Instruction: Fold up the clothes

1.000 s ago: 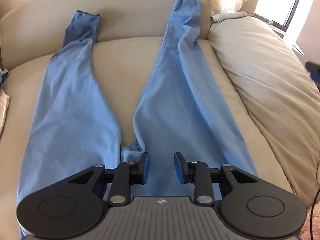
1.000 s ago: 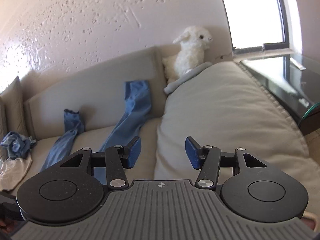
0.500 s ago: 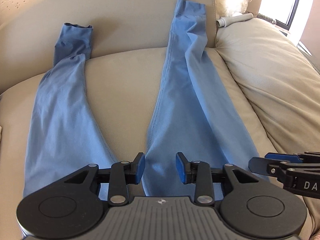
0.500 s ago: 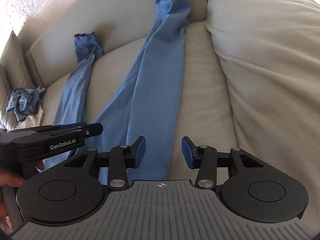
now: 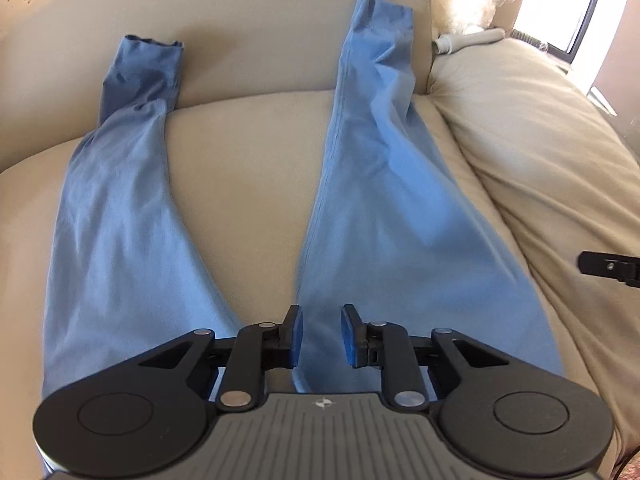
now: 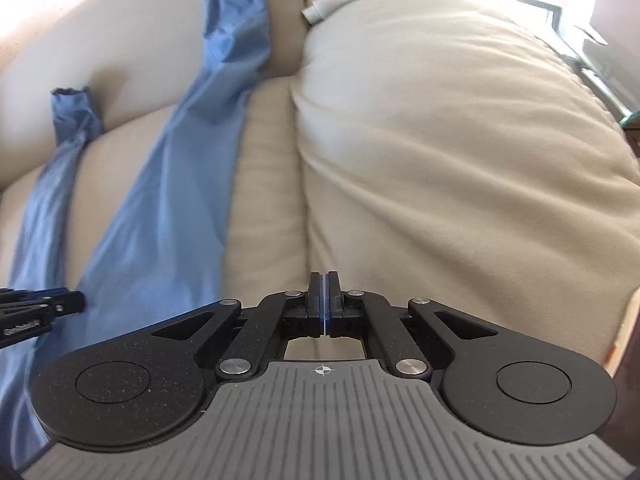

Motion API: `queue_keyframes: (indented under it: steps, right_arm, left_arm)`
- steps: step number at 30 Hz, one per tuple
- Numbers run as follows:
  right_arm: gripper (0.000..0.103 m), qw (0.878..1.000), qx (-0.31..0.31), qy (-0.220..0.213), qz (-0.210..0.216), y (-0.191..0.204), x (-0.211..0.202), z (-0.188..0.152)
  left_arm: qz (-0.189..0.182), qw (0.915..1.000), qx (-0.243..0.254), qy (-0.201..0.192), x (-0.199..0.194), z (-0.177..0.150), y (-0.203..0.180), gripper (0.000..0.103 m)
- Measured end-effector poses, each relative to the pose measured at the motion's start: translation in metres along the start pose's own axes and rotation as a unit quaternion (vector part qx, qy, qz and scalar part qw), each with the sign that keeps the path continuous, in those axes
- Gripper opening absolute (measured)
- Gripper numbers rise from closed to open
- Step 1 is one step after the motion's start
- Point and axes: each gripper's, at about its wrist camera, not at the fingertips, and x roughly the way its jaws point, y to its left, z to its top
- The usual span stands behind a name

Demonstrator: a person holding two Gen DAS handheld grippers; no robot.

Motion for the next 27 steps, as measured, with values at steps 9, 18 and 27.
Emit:
queue_keyframes:
  steps: [9, 18, 27]
  right_arm:
    - [0.013, 0.994, -0.038, 0.061, 0.084, 0.062, 0.051, 0.01]
    - [0.023, 1.0, -0.009, -0.021, 0.02, 0.008, 0.052, 0.072]
    - [0.032, 0.996, -0.059, 0.003, 0.071, 0.041, 0.123, 0.113]
  left_arm:
    - [0.056, 0.9968, -0.025, 0.051, 0.043, 0.023, 0.008, 0.027]
    - [-0.018, 0.9982, 0.006, -0.057, 0.055, 0.103, 0.009, 0.019]
    - [-0.011, 0.9989, 0.045, -0.012, 0.131, 0.137, -0.014, 0.021]
